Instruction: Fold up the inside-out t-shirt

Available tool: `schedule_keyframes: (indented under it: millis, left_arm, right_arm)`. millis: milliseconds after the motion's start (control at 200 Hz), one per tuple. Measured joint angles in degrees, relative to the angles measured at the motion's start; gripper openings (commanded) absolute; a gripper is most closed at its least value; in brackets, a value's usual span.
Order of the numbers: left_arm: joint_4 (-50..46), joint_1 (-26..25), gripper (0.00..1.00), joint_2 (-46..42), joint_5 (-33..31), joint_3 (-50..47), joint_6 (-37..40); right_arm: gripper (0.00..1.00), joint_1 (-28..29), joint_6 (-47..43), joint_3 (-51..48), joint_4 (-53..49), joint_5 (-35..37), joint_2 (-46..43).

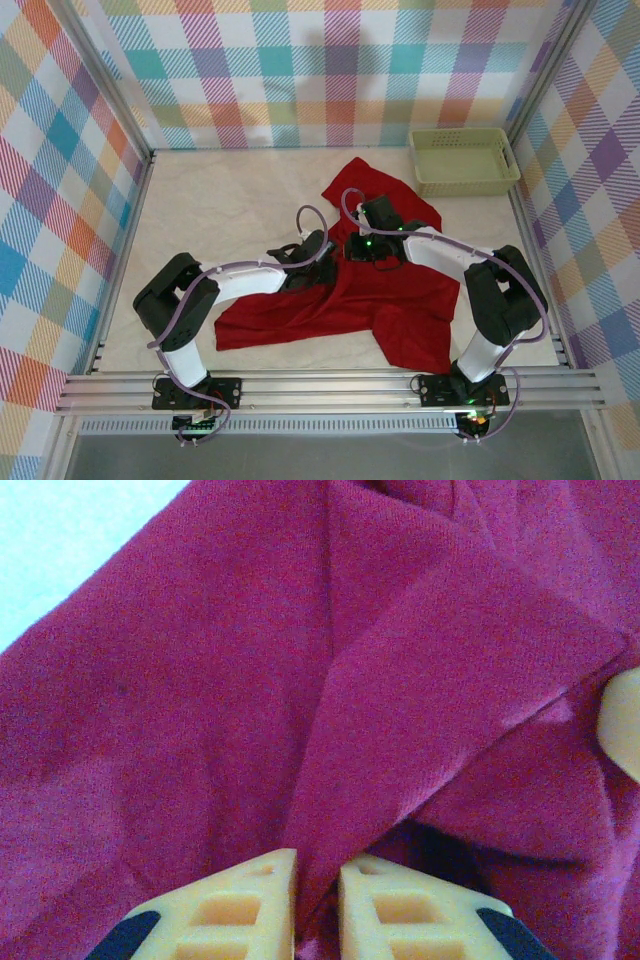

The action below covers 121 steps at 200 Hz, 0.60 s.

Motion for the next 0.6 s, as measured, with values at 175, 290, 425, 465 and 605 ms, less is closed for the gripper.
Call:
schedule_keyframes:
  millis: [175,290,425,465,605]
  left_arm:
    - [-0.4,-0.1,0.16,-1.2,0.0,-1.6,-0.4]
    - [-0.4,-0.1,0.13,-1.7,-0.3,-1.9,-0.4]
    - [-0.4,-0.1,0.08,-2.2,-0.5,-2.4,-0.7]
    - [-0.4,-0.1,0.06,-2.3,-0.5,-2.5,-0.8]
    - [-0.4,-0.1,0.0,-3.1,-1.1,-3.0,-0.8]
  right_arm:
    - [0.0,0.0,0.0,0.2,0.0,0.2,0.0]
    - [0.0,0.0,0.0,0.2,0.0,0.5,0.0]
    - [0.0,0.0,0.0,0.3,0.0,0.7,0.0]
    - [0.0,0.0,0.0,0.4,-0.1,0.9,0.0]
    - [0.0,0.0,0.0,0.5,-0.5,1.3,0.0]
